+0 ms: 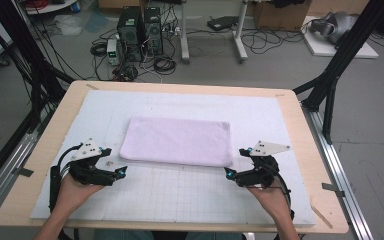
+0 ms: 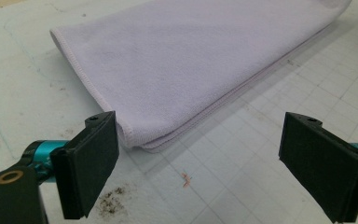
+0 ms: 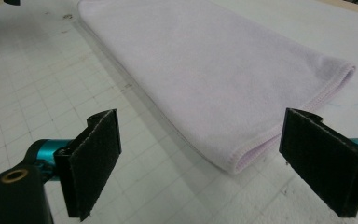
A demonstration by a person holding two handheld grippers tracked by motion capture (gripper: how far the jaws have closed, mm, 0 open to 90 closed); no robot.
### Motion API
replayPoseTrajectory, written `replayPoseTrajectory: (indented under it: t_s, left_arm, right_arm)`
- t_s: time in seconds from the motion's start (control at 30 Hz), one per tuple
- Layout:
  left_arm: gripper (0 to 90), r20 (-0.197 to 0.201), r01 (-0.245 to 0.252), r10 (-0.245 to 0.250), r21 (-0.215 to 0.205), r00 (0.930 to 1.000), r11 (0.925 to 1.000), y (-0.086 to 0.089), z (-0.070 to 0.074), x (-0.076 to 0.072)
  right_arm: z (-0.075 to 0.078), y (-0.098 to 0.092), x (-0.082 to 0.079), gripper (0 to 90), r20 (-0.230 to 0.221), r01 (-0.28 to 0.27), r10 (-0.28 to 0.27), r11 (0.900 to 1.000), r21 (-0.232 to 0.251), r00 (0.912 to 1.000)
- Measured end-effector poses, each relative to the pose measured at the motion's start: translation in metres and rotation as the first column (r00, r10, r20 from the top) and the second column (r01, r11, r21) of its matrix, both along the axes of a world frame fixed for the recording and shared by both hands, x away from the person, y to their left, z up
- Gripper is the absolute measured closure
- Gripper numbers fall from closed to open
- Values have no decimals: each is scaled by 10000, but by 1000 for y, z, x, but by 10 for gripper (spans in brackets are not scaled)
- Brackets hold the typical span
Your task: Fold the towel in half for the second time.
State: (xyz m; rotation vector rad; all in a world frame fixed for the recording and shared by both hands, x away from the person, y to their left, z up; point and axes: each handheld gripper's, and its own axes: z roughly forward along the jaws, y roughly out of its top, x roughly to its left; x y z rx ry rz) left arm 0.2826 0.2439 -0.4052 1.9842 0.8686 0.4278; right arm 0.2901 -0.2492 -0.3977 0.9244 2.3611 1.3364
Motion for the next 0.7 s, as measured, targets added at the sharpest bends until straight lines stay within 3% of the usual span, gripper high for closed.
replayPoseTrajectory:
  t_s: [0.27, 0.7]
  left_arm:
    - [125, 80, -108, 108, -70, 9999, 9999, 3, -1, -8]
    - [125, 264, -142, 144, -84, 9995, 9999, 9, -1, -24]
  right_arm:
    - [-4, -8, -8, 118, -93, 151, -151, 9999, -74, 9998]
    - [-7, -27, -33, 118, 172, 527, -527, 9986, 2, 9985]
